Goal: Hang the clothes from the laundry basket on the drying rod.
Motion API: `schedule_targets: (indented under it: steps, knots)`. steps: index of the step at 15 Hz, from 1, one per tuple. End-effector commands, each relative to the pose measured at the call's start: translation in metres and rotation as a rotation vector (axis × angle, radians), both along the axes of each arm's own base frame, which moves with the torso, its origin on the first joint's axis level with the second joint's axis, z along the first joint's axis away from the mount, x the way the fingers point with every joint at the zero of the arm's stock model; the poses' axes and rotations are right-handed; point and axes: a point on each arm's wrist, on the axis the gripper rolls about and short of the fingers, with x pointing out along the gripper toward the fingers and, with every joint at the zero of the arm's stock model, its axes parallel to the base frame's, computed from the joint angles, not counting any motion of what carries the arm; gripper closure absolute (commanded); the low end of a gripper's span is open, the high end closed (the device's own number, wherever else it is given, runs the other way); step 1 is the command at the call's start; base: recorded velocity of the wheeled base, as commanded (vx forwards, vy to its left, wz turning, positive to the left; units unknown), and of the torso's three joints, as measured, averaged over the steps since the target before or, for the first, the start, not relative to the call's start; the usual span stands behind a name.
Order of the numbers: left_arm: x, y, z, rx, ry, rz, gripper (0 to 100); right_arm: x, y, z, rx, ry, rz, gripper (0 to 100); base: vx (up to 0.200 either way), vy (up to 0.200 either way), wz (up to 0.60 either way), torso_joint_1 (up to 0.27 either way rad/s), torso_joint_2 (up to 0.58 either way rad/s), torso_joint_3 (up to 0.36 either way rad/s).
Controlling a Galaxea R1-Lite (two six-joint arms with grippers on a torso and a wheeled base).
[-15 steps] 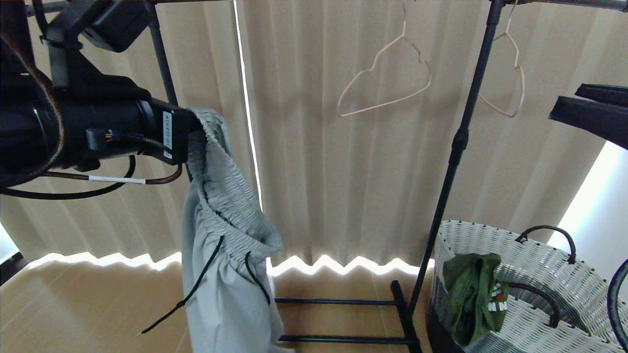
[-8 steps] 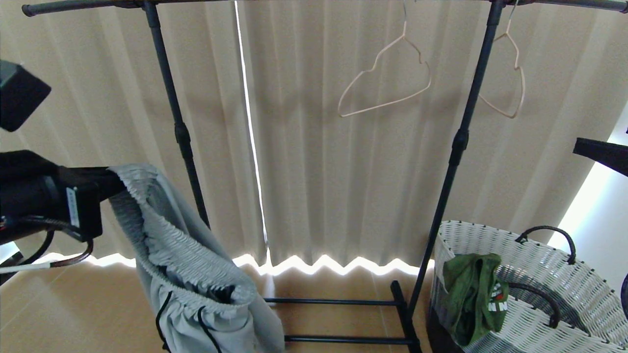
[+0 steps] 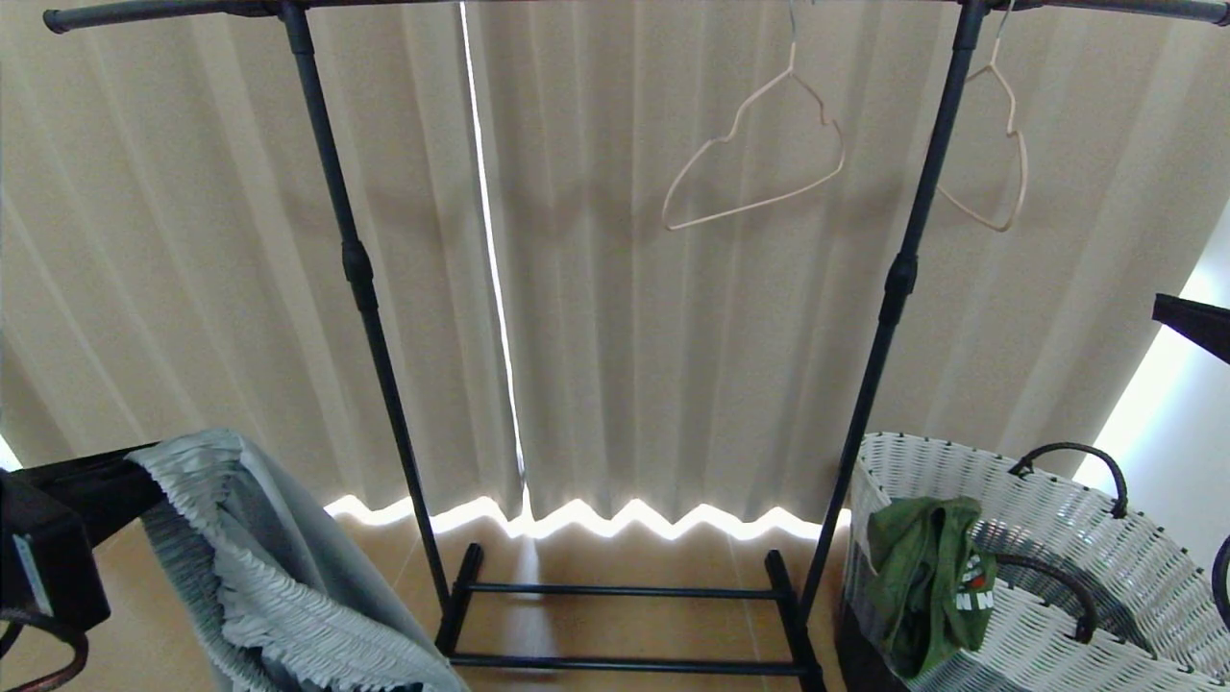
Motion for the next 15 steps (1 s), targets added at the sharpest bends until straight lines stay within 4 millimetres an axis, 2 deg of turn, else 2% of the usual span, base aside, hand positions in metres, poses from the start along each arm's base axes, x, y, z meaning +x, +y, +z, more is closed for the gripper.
schedule_targets:
  steps: [1,5,6,9,15]
  knots:
    - [-0.01,0.004,-0.01,-0.06,-0.012,0.017,100,0.003,-0.001,-0.008,-0.017,0.018,-0.011,0,0.0,0.0,0.0,0.0,0.0,0.0]
    - [-0.008,0.008,-0.013,-0.076,-0.054,0.066,100,0.004,-0.001,-0.023,-0.075,-0.001,-0.012,0,0.0,0.0,0.0,0.0,0.0,0.0]
    - [-0.017,0.011,-0.013,-0.07,-0.086,0.076,100,0.003,-0.001,-0.029,-0.07,0.014,-0.01,0,0.0,0.0,0.0,0.0,0.0,0.0]
    - [-0.027,0.014,-0.015,-0.045,-0.122,0.07,100,0.001,-0.001,-0.034,-0.073,-0.027,-0.01,0,0.0,0.0,0.0,0.0,0.0,0.0]
    - [-0.026,0.013,-0.016,-0.034,-0.119,0.065,100,-0.007,-0.005,-0.038,-0.063,-0.06,-0.055,0,0.0,0.0,0.0,0.0,0.0,0.0]
